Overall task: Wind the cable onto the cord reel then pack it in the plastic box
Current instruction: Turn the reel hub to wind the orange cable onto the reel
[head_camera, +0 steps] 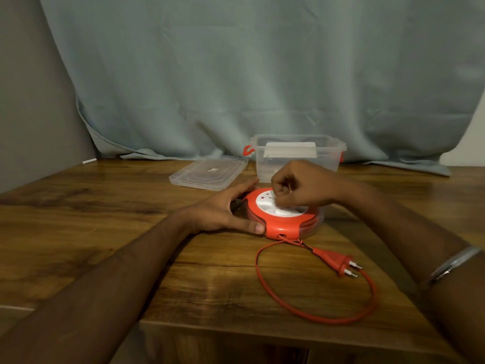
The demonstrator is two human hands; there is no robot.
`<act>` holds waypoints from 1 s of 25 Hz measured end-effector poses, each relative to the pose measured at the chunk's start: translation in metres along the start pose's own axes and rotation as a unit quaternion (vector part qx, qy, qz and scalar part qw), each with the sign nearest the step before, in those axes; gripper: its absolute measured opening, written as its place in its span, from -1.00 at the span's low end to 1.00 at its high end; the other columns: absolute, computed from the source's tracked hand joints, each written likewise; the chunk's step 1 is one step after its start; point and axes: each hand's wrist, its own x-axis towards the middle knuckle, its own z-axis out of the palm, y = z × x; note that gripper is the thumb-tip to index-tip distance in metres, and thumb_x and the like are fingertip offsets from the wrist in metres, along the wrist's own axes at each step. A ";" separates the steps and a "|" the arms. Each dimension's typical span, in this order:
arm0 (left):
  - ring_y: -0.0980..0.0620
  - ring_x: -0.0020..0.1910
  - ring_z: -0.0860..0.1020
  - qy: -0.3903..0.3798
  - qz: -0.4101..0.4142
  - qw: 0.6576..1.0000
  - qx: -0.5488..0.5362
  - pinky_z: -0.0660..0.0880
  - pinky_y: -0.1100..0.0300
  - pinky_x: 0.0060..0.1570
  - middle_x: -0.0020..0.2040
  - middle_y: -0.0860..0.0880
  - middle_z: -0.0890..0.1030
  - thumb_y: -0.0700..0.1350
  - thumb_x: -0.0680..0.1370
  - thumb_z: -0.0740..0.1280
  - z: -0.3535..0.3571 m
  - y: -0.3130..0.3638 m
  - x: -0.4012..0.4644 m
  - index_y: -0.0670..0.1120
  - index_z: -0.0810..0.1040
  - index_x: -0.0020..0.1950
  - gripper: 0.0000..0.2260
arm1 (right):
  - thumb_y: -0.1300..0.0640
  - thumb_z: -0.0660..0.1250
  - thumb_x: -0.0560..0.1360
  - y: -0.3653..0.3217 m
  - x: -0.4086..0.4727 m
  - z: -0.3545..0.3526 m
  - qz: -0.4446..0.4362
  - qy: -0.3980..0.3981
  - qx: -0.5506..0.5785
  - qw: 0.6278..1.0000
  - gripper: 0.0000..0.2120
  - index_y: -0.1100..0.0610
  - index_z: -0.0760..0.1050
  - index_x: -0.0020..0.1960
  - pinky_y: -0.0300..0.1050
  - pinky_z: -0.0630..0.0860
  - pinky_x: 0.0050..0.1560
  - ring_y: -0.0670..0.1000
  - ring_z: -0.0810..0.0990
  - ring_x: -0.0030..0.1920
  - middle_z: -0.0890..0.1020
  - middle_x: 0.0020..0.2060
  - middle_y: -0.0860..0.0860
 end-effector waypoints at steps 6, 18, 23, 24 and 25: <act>0.22 0.55 0.27 -0.009 -0.010 1.000 0.000 0.27 0.30 0.48 0.64 0.19 0.25 0.29 0.17 0.68 -0.002 -0.003 0.002 0.21 0.11 0.68 0.20 | 0.38 0.55 0.38 0.024 -0.008 -0.015 0.050 -0.099 0.086 0.990 -0.55 0.04 0.52 0.16 -0.39 0.43 -0.31 -0.34 0.56 -0.33 0.68 0.11 -0.02; 0.25 0.55 0.28 -0.007 0.002 1.000 -0.007 0.24 0.25 0.54 0.64 0.17 0.26 0.30 0.16 0.68 0.001 -0.004 0.002 0.16 0.10 0.69 0.23 | -0.21 0.48 0.19 0.004 -0.006 0.004 0.055 -0.005 0.028 0.998 -0.57 0.06 0.35 -0.44 -0.05 0.34 -0.32 -0.13 0.34 -0.49 0.39 -0.57 -0.12; 0.26 0.54 0.29 -0.011 -0.004 1.000 -0.007 0.28 0.47 0.37 0.62 0.20 0.26 0.27 0.18 0.67 -0.001 -0.005 0.003 0.21 0.12 0.67 0.18 | -0.04 0.50 0.43 -0.003 -0.003 0.009 0.023 -0.006 0.003 1.000 -0.54 0.14 0.43 -0.51 -0.03 0.35 -0.34 -0.07 0.35 -0.52 0.39 -0.60 -0.04; 0.26 0.54 0.29 -0.012 -0.004 1.000 -0.007 0.28 0.49 0.35 0.62 0.20 0.27 0.26 0.19 0.67 -0.001 -0.005 0.003 0.20 0.12 0.68 0.17 | -0.01 0.50 0.46 -0.004 -0.003 0.009 0.018 -0.007 0.007 1.000 -0.54 0.16 0.44 -0.50 -0.03 0.35 -0.34 -0.08 0.35 -0.51 0.40 -0.59 -0.03; 0.26 0.54 0.29 -0.010 -0.003 1.000 -0.008 0.28 0.46 0.38 0.62 0.19 0.27 0.25 0.19 0.67 -0.001 -0.005 0.002 0.19 0.12 0.68 0.17 | 0.01 0.50 0.48 -0.004 -0.003 0.008 0.015 -0.008 0.010 1.000 -0.57 0.16 0.47 -0.47 -0.04 0.35 -0.34 -0.09 0.36 -0.51 0.43 -0.58 -0.03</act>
